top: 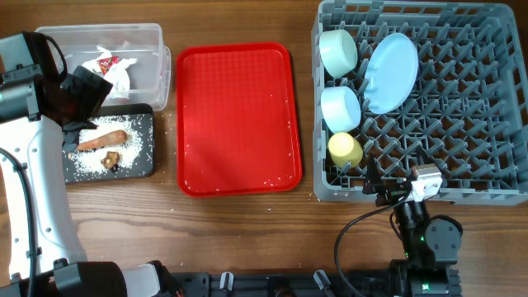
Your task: Sort waste into correct bins and load items into the dishwasher rack
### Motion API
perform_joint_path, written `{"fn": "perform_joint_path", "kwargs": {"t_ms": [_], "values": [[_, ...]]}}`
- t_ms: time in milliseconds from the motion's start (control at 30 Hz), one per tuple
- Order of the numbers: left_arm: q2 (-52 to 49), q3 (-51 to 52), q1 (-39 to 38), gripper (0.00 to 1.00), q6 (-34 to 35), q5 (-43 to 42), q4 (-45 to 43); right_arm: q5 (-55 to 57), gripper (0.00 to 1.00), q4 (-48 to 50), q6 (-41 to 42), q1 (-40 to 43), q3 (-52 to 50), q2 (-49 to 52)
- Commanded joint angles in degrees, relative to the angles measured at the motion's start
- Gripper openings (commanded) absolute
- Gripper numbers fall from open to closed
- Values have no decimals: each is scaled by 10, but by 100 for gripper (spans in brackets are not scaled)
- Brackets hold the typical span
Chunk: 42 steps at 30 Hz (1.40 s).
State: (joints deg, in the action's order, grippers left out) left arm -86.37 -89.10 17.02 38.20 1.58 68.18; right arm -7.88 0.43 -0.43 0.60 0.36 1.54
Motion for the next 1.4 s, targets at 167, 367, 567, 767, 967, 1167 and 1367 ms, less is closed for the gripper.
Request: {"fn": "perform_joint_path", "kwargs": {"t_ms": [167, 367, 567, 767, 967, 1167, 1367], "values": [[72, 10, 5, 100, -61, 41, 55, 6, 100, 1, 6, 2, 0, 1], [393, 348, -52, 100, -321, -134, -370, 5, 100, 1, 6, 2, 0, 1], [701, 755, -86, 100, -318, -133, -715, 5, 100, 1, 6, 2, 0, 1], [838, 862, -85, 100, -318, -134, -703, 5, 100, 1, 6, 2, 0, 1], [862, 887, -85, 100, -318, -134, -660, 6, 100, 1, 6, 2, 0, 1], [862, 887, -85, 100, -318, -129, -648, 5, 100, 1, 6, 2, -1, 1], [862, 887, -85, 100, -318, -129, -648, 5, 100, 1, 6, 2, 0, 1]]}}
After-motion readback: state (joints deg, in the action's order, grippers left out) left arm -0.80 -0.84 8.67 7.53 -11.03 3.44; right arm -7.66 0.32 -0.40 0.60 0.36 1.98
